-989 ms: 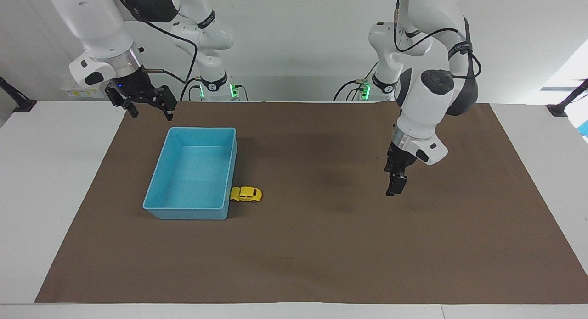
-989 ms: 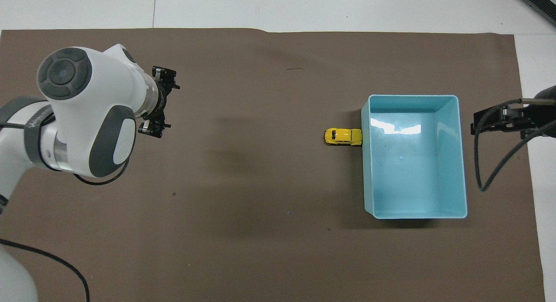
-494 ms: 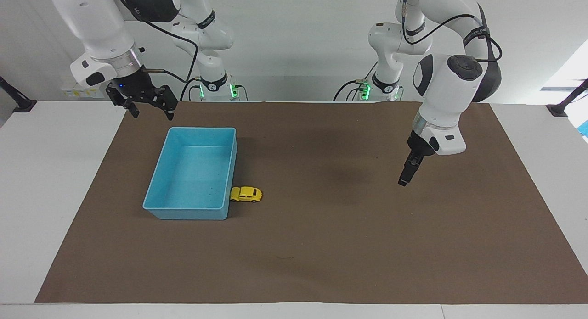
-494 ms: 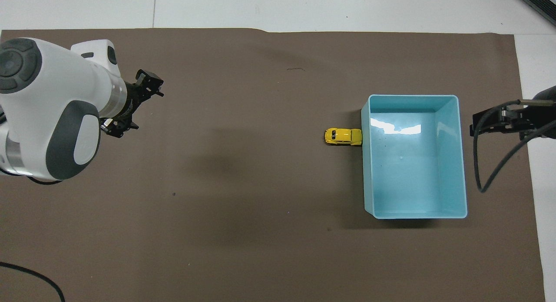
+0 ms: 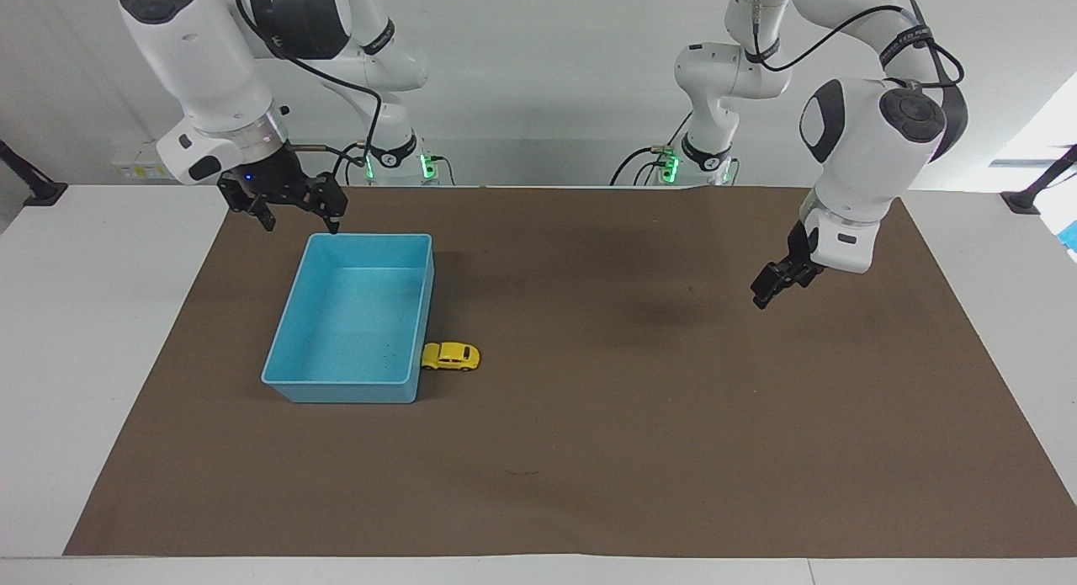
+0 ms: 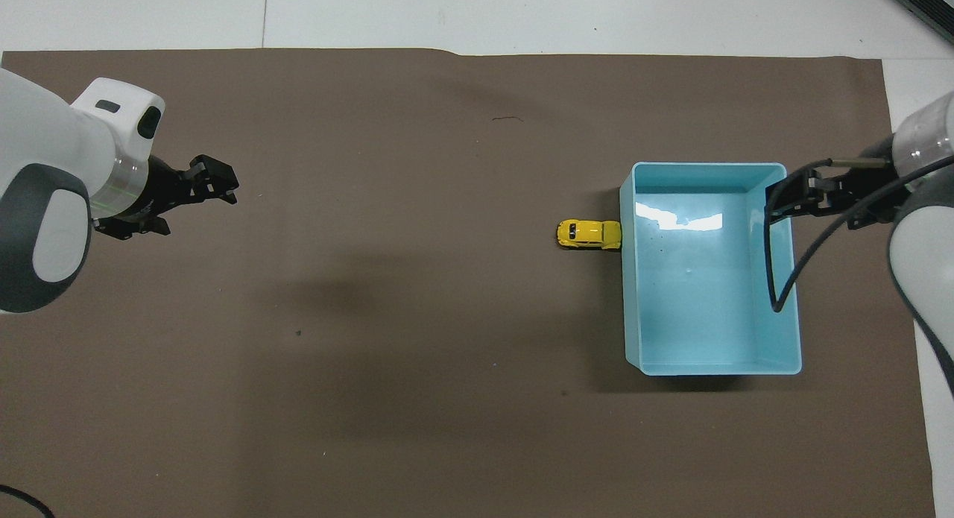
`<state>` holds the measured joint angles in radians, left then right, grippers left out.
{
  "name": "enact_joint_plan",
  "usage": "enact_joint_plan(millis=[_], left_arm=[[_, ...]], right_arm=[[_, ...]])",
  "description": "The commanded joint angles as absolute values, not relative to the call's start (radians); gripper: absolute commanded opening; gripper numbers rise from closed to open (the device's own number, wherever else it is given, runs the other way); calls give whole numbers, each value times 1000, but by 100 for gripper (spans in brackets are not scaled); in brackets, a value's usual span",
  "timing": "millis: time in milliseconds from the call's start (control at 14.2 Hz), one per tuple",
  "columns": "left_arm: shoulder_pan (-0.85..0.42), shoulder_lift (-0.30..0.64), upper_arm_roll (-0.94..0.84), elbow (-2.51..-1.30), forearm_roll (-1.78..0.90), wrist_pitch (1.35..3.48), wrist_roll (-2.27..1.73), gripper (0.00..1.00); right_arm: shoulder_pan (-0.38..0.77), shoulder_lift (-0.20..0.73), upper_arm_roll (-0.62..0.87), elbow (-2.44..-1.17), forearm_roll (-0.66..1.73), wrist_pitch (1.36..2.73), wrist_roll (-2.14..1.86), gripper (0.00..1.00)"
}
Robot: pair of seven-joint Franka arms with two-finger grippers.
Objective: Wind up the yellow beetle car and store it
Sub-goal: 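Retract the left gripper while the right gripper reaches toward the car, then grasp the yellow car beside the bin with the right gripper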
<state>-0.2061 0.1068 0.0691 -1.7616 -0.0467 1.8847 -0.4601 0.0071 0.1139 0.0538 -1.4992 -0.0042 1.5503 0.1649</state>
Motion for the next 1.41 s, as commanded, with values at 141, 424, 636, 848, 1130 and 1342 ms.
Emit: enact_joint_plan(millis=[141,424,636,848,1130,1342], left_arm=[[-124,46,55,-1795,-37,1835,-166,100],[-98,18,57,-1784,-34,1795,12,100],[-98,-20,55,-1773,-18,1764,44,100],[-98,-52,55,-1720,-14,1672,43,100],[-98,-92,57,-1652,-14,1553,43,100],[-100,-109,57,-1644,-15,1516,43,100]], right_arm=[[41,186,66,-1453,-20,1583,381,100],[112,218,64,-1454,-31,1632,668,100],[159,232,66,-1460,-54,1696,898,100],[196,265,66,-1460,-67,1715,1096,100],[212,291,66,-1477,-75,1762,1377,100],[245,319,66,-1528,-110,1836,1617,100]])
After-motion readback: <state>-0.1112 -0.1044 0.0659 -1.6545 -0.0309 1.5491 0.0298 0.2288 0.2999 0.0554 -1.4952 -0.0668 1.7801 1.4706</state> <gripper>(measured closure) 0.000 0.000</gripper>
